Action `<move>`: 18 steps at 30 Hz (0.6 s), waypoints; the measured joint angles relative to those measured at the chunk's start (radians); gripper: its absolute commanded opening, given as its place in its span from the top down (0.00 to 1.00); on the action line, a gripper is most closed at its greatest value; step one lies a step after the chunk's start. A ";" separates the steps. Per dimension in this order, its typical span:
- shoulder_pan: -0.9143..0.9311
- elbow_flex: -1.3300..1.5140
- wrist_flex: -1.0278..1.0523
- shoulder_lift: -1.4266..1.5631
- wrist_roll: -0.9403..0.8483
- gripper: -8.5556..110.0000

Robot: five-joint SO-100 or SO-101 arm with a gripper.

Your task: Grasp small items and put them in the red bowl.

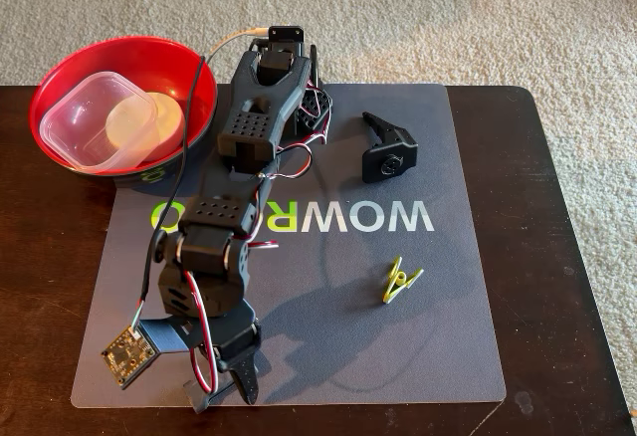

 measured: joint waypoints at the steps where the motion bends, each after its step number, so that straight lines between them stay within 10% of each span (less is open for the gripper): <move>1: 0.000 -0.005 0.000 -0.003 -0.017 0.92; 18: 0.235 0.344 0.017 0.330 -0.305 0.93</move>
